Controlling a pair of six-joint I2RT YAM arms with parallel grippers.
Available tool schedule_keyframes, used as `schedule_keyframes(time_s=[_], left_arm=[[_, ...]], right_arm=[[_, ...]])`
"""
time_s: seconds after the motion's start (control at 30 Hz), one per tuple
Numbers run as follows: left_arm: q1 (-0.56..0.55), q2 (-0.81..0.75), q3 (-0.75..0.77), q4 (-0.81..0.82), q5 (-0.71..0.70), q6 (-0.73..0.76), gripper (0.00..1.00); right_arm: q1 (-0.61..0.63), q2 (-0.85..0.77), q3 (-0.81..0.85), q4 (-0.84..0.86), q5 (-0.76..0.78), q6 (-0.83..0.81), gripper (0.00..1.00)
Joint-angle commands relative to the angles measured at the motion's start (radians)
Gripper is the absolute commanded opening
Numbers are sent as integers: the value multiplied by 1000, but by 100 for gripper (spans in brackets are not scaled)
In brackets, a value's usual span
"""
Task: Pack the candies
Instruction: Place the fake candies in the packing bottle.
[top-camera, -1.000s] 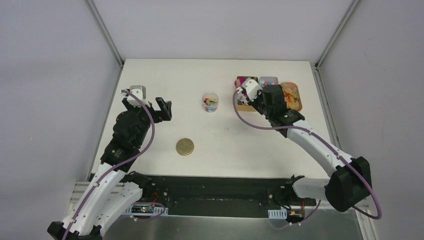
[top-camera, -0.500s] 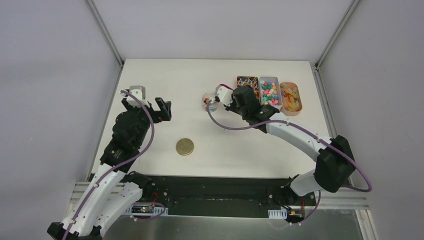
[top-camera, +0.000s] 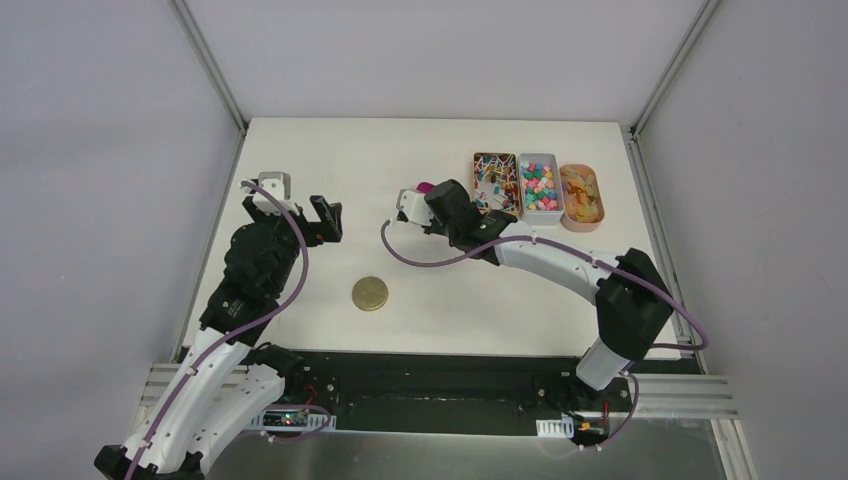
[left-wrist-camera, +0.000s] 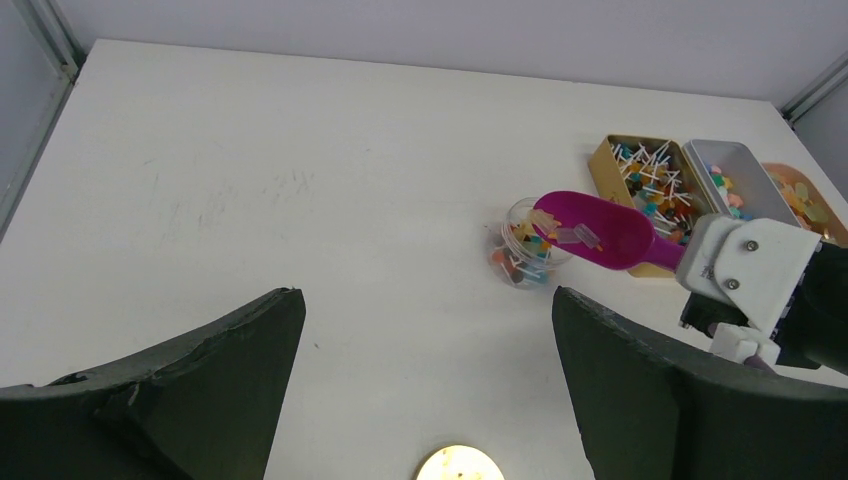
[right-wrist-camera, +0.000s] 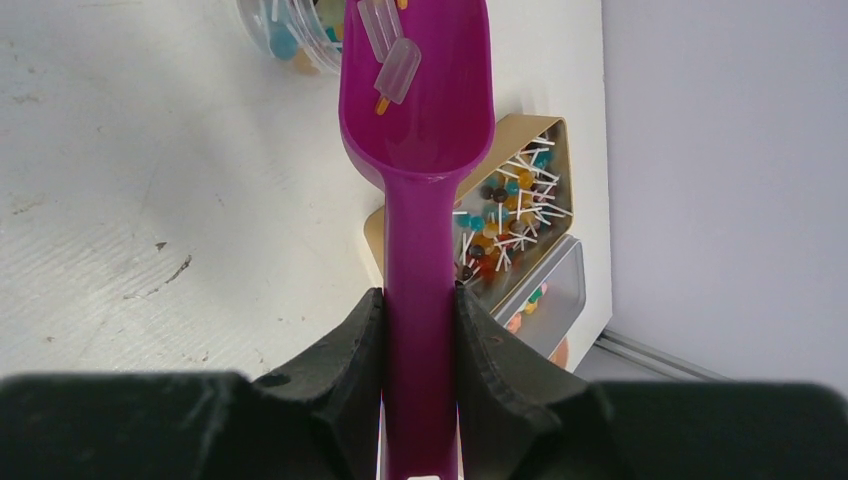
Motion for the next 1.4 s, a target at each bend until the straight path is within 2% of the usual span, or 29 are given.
schedule_keyframes(time_s=[0.0, 1.37], left_arm=[[6, -15, 2, 8, -23, 20, 99], [6, -17, 2, 9, -28, 19, 99]], right_arm=[[15, 6, 63, -3, 67, -27, 0], [73, 69, 116, -79, 246, -144, 0]])
